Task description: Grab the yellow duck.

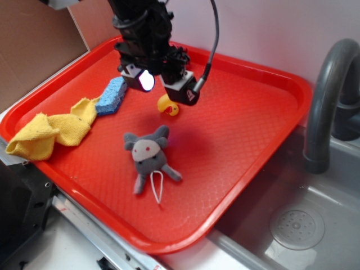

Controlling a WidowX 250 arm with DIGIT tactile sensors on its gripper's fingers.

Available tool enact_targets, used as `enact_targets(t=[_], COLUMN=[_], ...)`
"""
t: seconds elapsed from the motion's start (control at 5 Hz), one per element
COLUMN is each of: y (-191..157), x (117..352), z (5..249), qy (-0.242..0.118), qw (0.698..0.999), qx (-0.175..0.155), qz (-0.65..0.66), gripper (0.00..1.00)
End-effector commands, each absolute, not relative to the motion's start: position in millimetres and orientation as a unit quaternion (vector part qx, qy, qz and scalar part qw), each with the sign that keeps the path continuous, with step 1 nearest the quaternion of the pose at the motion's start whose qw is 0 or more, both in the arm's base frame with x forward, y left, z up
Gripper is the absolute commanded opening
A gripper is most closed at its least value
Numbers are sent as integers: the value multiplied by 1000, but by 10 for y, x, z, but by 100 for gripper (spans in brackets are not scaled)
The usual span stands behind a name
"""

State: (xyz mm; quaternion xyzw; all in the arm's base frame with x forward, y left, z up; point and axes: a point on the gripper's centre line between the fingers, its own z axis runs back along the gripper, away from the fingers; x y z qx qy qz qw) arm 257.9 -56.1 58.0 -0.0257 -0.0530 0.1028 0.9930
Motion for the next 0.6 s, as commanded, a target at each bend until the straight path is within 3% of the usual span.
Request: enact_targets(t=[0.0, 0.2, 0.4], y=[-470, -499, -477], x=[2710, 2751, 2780], z=[439, 330, 316], qy=[-52, -36, -36], qw=[993, 995, 995], qx=[-24, -23, -23], qz=[101, 90, 93], gripper=[100, 100, 0])
